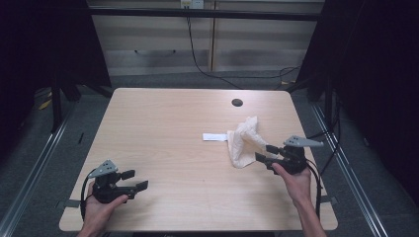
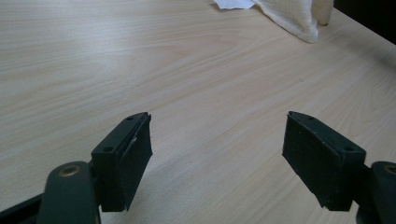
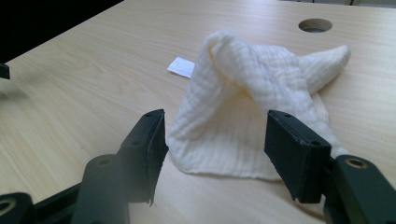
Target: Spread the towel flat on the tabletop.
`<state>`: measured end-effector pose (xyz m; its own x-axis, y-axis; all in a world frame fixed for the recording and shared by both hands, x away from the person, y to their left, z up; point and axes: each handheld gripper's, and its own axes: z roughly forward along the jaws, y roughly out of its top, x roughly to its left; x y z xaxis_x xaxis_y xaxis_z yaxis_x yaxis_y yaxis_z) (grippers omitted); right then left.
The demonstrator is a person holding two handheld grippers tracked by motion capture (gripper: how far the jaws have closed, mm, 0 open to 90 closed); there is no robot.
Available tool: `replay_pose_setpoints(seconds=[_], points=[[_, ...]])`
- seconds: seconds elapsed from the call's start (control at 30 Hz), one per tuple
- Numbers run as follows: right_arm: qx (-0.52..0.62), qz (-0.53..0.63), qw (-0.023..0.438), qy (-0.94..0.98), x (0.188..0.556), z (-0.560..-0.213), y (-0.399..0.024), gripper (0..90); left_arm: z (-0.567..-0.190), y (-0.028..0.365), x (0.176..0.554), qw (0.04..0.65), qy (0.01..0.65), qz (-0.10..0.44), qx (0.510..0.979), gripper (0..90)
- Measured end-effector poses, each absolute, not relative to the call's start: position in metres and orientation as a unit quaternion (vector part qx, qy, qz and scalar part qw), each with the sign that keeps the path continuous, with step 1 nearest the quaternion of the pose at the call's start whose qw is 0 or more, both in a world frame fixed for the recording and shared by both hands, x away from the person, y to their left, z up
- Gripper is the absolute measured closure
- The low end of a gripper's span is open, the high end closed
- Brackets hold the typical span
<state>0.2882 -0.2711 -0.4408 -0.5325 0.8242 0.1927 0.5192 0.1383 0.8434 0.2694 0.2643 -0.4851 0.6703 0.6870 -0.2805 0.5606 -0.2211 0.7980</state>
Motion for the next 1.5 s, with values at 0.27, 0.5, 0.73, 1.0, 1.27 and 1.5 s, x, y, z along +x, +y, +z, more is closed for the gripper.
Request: replay_pose_setpoints(seconds=[0.27, 0.5, 0.73, 1.0, 1.27, 1.5], points=[[0.444, 0.448, 0.143, 0.763, 0.328, -0.424, -0.27, 37.4, -0.486, 0.264, 0.27, 0.477, 0.401, 0.064, 0.779, 23.5], [0.451, 0.45, 0.131, 0.76, 0.347, -0.427, -0.267, 33.4, -0.485, 0.265, 0.27, 0.479, 0.4, 0.065, 0.779, 23.5], [0.456, 0.428, 0.104, 0.774, 0.371, -0.436, -0.262, 26.0, -0.486, 0.263, 0.271, 0.477, 0.397, 0.062, 0.782, 23.5], [0.442, 0.406, 0.094, 0.794, 0.391, -0.447, -0.246, 28.8, -0.486, 0.263, 0.271, 0.473, 0.395, 0.064, 0.785, 23.7], [0.444, 0.389, 0.07, 0.804, 0.4, -0.479, -0.235, 60.1, -0.486, 0.263, 0.272, 0.474, 0.392, 0.064, 0.786, 24.1], [0.442, 0.364, 0.055, 0.818, 0.401, -0.494, -0.225, 76.8, -0.486, 0.263, 0.271, 0.472, 0.391, 0.067, 0.787, 24.2]])
